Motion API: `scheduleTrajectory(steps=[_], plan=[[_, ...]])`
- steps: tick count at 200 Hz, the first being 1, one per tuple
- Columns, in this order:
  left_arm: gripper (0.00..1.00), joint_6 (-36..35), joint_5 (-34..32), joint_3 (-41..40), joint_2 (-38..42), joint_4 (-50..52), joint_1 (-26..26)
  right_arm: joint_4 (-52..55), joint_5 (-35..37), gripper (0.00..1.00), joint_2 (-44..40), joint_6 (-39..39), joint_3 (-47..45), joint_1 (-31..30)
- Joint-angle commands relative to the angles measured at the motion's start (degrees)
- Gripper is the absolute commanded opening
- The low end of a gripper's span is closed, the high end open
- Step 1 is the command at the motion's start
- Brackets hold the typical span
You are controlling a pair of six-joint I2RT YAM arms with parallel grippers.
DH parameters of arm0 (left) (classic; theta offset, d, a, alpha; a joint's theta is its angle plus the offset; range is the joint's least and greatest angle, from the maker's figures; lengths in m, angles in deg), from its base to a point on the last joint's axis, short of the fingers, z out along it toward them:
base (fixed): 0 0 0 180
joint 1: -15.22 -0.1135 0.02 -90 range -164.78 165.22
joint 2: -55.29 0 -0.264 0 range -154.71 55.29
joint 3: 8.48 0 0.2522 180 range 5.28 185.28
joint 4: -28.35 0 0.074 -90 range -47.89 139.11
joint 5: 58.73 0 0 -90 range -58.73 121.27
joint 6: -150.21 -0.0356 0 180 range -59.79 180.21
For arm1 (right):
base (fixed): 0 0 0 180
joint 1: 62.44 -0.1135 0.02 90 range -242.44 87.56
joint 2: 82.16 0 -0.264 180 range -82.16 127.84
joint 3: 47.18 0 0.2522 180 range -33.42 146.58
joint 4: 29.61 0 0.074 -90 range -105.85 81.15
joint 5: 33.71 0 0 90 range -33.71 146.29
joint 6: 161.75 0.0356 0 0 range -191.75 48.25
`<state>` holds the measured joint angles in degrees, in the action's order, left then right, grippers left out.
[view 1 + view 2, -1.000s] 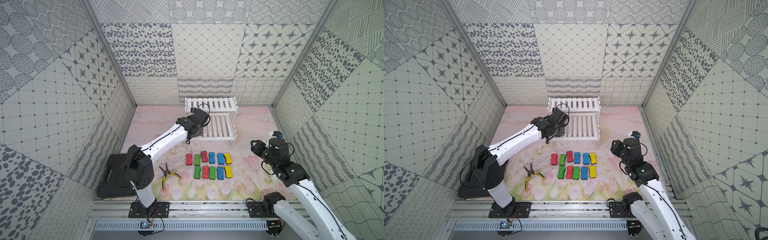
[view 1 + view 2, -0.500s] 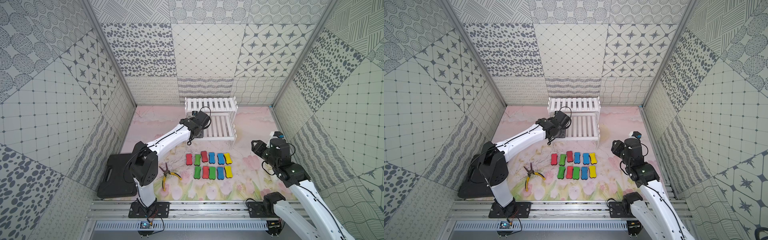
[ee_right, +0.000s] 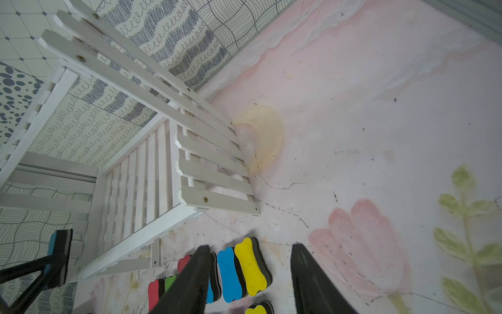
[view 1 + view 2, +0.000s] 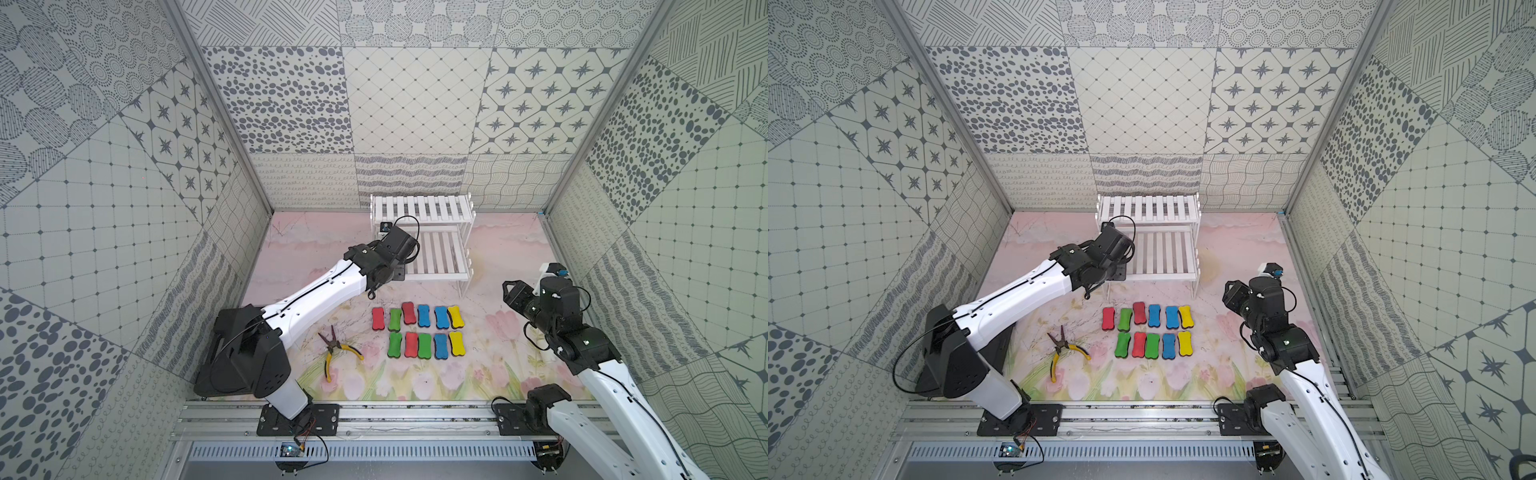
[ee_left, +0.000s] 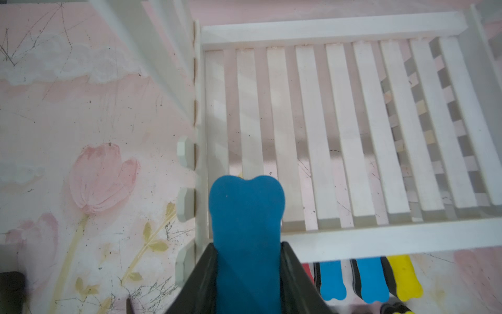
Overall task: Remove the whiteboard erasers from the shelf
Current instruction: Pick up the whiteboard eraser from the shelf, then place the whiteboard eraser at the center of the board.
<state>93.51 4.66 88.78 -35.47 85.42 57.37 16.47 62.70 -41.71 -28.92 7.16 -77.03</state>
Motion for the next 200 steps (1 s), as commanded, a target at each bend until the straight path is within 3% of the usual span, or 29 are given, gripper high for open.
scheduleTrajectory(steps=[1, 46, 74, 93, 142, 200], plan=[[0.35, 6.8, -3.9, -7.8, 9.3, 5.4, 5.2, -2.5, -0.6, 0.52, -0.1, -0.3, 0.0, 0.4], [0.34, 17.8, -3.0, -23.2, 22.1, 10.1, 12.1, -3.6, -1.5, 0.52, -0.2, 0.4, -1.3, 0.4], [0.34, 22.8, 4.1, -33.6, 25.4, 6.0, 14.0, -3.6, -1.5, 0.52, -0.3, 0.4, -1.7, 0.4], [0.34, 24.5, 10.4, -39.1, 22.8, -0.1, 14.1, -3.7, -1.4, 0.52, -0.5, 0.5, -1.7, 0.4], [0.33, 22.1, 17.6, -40.1, 12.4, -8.6, 13.8, -3.6, -1.1, 0.52, -1.2, 0.7, -2.0, 0.5], [0.33, 20.6, 17.0, -37.9, 7.0, -9.4, 12.0, -3.6, -1.1, 0.52, -1.4, 0.7, -2.4, 0.5]])
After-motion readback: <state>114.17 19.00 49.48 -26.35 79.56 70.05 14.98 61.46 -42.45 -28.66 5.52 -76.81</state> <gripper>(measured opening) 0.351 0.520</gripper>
